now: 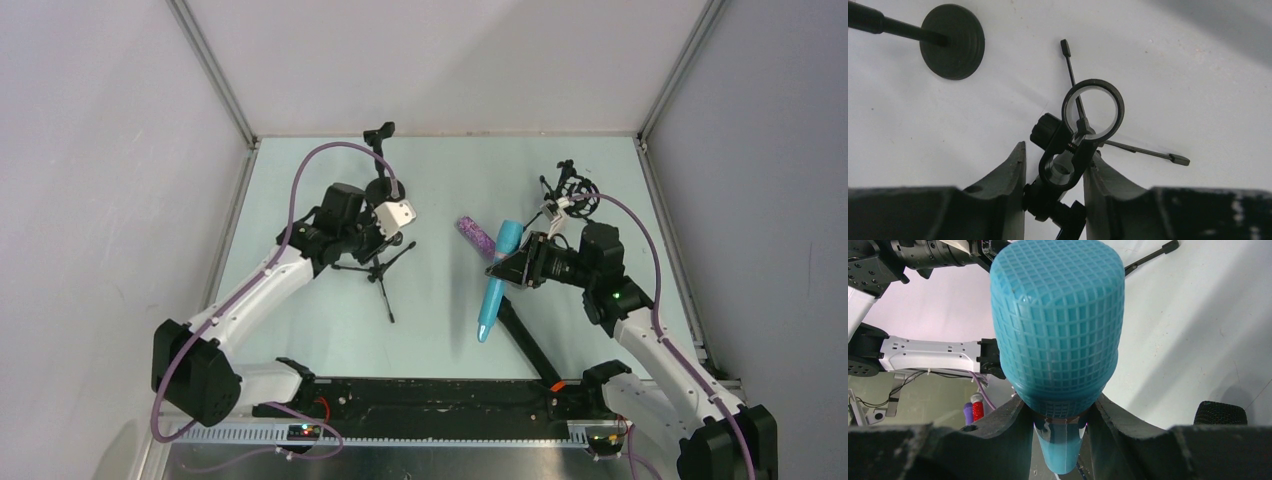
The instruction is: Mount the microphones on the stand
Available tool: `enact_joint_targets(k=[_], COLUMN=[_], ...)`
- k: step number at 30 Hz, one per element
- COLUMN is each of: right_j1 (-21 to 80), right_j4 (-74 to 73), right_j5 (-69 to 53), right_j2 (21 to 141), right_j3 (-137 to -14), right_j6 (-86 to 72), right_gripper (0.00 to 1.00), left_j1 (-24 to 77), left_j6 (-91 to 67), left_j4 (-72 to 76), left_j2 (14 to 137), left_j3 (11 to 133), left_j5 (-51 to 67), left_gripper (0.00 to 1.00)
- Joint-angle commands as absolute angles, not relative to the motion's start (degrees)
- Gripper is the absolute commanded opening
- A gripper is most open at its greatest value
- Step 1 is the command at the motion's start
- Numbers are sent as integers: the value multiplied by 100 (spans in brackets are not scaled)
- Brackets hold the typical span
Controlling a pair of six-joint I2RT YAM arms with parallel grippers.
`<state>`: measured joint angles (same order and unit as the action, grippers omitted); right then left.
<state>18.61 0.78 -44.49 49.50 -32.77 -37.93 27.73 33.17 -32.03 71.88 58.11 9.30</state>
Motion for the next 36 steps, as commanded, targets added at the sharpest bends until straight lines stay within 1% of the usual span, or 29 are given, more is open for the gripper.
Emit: enact_joint_targets(k=[1,4,5,7,13,19,28,36], right_j1=[1821,1752,1710,1651,1536,1439,1226,1138], right_j4=[341,344,365,418,472,475,544,471], right_j5=[-4591,-4528,-4519,-4506,-4389,-4424,-4382,-4295], right_j2=[4891,4782,4755,4658,4336,4191,3876,3604], right_j3=[-3331,-3331,-3331,-3331,-3331,-3331,-3331,-3331], right_j6=[-3890,-3999,-4025,-4085,-4133,-4172,-4252,-4169], right_gripper=[0,0,0,0,0,0,0,0], left_j1=[2760,2763,2761,2770,3027,3673,4615,4888], left_j6=[3438,3439,3439,3411,3217,2981,2539,2289], left_j4=[-3191,-3190,-3188,-3188,-3186,-3188,-3190,-3188], left_j2=[6981,6904,6874,6858,6788,6894,7487,7971], left_j3=[6017,6057,6061,6083,6270,6508,7006,7205], left_j5=[1222,1435,1580,1815,2069,1756,1199,739], left_gripper=[10,9,5,1,0,0,0,0])
